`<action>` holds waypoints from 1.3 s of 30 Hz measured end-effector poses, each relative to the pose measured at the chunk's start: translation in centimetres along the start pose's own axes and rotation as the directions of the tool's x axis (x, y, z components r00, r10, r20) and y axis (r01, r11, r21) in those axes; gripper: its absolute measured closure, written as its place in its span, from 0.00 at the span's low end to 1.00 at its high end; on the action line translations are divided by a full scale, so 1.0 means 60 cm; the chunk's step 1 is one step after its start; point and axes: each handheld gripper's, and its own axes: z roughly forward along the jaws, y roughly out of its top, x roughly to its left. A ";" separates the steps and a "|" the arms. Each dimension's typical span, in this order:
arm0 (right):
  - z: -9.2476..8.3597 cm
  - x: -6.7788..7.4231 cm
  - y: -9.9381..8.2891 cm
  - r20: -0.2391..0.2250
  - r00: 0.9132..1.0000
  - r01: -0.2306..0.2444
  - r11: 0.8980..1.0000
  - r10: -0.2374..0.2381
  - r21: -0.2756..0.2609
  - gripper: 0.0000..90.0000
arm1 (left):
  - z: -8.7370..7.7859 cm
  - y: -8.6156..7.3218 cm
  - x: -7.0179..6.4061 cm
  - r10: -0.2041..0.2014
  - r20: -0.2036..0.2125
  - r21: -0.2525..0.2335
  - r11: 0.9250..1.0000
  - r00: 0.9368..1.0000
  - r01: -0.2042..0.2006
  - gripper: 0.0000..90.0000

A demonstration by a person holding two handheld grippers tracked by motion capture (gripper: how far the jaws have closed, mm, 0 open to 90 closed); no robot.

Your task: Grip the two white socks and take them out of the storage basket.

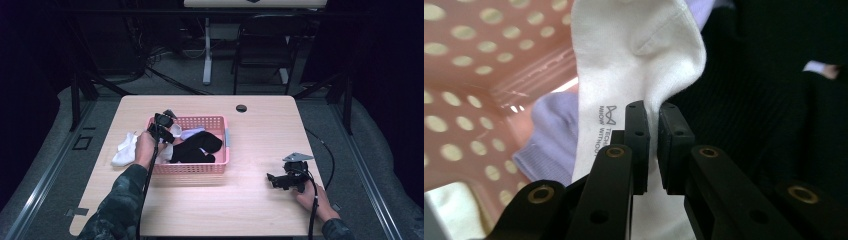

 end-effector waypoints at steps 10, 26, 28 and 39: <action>0.000 0.000 0.000 -0.002 1.000 0.001 1.000 -0.001 0.001 0.00 | -0.049 -0.007 -0.001 0.023 -0.009 -0.067 0.997 1.000 -0.023 0.94; 0.000 0.000 0.000 -0.001 1.000 0.000 1.000 0.000 0.001 0.00 | -0.132 0.007 -0.022 0.085 -0.024 -0.158 0.984 0.996 -0.088 0.94; 0.000 0.000 0.000 -0.001 1.000 0.000 1.000 0.000 0.001 0.00 | -0.141 0.010 -0.025 0.090 -0.027 -0.169 0.981 0.996 -0.093 0.94; 0.000 0.000 0.000 -0.001 1.000 0.000 1.000 0.000 0.001 0.00 | -0.179 0.026 -0.030 0.110 -0.031 -0.204 0.972 0.993 -0.114 0.94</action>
